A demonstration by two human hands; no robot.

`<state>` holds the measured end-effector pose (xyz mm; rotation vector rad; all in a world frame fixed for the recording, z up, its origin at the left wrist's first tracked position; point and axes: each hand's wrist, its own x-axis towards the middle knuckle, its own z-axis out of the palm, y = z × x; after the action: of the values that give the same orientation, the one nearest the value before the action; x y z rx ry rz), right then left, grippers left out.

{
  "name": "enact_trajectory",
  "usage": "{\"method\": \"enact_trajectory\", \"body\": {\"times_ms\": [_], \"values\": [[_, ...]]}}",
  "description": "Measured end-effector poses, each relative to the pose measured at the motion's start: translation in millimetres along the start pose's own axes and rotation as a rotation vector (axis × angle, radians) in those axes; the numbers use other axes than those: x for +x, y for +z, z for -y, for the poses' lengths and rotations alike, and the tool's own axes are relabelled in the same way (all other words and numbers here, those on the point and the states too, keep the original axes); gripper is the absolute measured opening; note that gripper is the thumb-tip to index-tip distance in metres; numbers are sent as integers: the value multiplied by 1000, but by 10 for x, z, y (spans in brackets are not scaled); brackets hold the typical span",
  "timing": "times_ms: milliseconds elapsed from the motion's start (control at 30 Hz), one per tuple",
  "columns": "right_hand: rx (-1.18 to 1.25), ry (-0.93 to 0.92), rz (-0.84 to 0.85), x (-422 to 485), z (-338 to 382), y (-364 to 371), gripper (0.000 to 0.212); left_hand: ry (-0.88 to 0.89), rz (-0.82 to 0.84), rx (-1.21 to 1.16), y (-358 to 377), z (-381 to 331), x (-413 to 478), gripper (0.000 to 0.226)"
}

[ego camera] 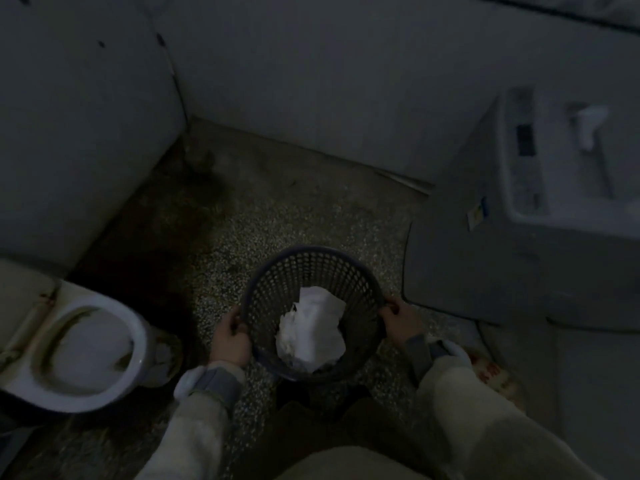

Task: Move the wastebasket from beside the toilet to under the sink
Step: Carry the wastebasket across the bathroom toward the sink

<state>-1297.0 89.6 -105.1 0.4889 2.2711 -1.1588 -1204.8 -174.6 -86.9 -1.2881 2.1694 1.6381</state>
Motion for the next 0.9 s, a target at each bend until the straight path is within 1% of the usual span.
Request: {"method": "enact_trajectory", "body": {"times_ms": [167, 267, 367, 433, 533, 800, 900], "values": [[36, 10, -4, -45, 47, -72, 35, -49, -19, -15, -45, 50, -63, 41], [57, 0, -50, -39, 45, -64, 32, -41, 8, -32, -57, 46, -95, 41], [70, 11, -74, -20, 27, 6, 30, -19, -13, -55, -127, 35, -116, 39], [26, -12, -70, 26, 20, 70, 29, -12, -34, -68, -190, 56, -76, 37], [49, -21, -36, 42, 107, 171, 30, -15, -41, -91, -285, 91, -8, 36], [40, -53, -66, 37, 282, 367, 25, -13, -48, -109, -454, 151, 160, 36], [37, -68, -49, 40, 299, 435, 22, -25, -61, -110, -489, 185, 262, 36]]}}
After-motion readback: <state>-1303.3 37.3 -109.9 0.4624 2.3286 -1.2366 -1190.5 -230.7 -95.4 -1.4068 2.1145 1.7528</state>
